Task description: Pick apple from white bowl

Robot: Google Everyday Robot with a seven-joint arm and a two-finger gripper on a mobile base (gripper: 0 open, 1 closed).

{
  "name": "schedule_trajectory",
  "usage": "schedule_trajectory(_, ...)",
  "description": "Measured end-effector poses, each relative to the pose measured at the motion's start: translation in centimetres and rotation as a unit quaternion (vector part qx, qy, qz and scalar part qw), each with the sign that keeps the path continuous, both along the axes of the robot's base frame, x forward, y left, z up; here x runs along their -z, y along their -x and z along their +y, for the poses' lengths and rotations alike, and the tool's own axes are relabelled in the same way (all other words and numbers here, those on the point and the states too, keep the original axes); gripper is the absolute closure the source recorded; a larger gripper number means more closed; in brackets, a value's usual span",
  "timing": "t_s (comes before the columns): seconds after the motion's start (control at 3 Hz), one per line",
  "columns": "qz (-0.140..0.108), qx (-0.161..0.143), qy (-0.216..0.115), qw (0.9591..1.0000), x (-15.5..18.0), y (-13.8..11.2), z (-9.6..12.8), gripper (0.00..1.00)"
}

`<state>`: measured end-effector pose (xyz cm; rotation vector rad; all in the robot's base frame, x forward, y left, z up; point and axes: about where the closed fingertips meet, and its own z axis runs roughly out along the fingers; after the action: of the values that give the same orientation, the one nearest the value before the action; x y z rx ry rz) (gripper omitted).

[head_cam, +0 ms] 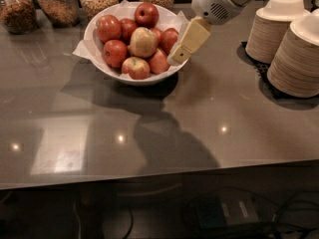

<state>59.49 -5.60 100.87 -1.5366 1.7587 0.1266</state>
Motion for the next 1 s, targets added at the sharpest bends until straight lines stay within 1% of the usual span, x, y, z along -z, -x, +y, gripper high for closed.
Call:
schedule_trajectory(0.33, -0.014, -0.006, -0.008, 0.9999, 0.1, -2.0, 1.8, 0.00)
schedule_trajectory(0.67, -0.014, -0.008, -0.011, 0.9998, 0.8, -4.5, 3.5, 0.18)
schedule_trajectory(1.0, -0.010, -0.010, -0.015, 0.9998, 1.5, -6.2, 4.6, 0.20)
